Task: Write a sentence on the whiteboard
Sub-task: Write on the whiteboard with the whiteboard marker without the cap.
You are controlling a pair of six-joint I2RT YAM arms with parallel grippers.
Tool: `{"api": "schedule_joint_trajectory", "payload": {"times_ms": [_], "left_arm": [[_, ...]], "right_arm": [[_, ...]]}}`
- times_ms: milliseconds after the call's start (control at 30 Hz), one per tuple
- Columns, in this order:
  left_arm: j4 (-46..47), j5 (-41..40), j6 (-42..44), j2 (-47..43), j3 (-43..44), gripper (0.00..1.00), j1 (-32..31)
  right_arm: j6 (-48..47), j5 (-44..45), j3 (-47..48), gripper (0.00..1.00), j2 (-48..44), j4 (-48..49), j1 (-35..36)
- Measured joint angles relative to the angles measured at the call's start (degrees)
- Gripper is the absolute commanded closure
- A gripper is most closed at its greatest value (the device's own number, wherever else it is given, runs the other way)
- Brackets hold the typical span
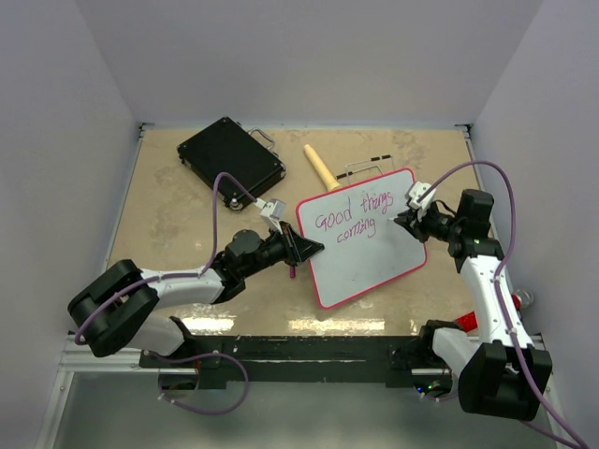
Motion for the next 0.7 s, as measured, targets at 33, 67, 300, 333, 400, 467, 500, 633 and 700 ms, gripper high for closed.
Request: {"api": "schedule_joint_trajectory", "payload": {"times_ms": [33,67,300,333,400,467,500,633,700], "left_arm": [[0.1,0.0,-0.2,0.1,0.0,1.0,0.0],[0.2,0.0,-0.3,0.3,0.0,1.0,0.0],[0.7,0.0,-1.1,0.8,0.0,1.0,0.0],[0.7,0.0,-1.1,0.8,0.0,1.0,0.0],[0.7,0.0,-1.1,0.8,0.0,1.0,0.0],[0.8,0.0,-1.1,0.8,0.0,1.0,0.0],[0.8,0.0,-1.1,0.8,0.0,1.0,0.0],[0.7,0.0,-1.3,0.8,0.0,1.0,0.0],[0.6,0.0,-1.5,0.8,0.0,1.0,0.1]], "right_arm": [[0.0,0.0,0.0,1.0,0.2,0.1,0.0],[0.2,0.0,0.0,1.0,0.3,0.2,0.0],[0.5,-0.1,0.0,1.0,0.8,0.8,0.0],[0.5,-0.2,0.0,1.0,0.8,0.9,0.0],[0.4,-0.3,0.0,1.0,0.8,0.9,0.0],[0.4,-0.5,0.0,1.0,0.8,0.9,0.0],[0.3,-0.7,0.0,1.0,0.8,0.9,0.0],[-0.9,-1.9,0.0,1.0,1.3,0.2,0.0],[-1.8,-2.4,0.0,1.0,1.6,-0.6,0.0]]}}
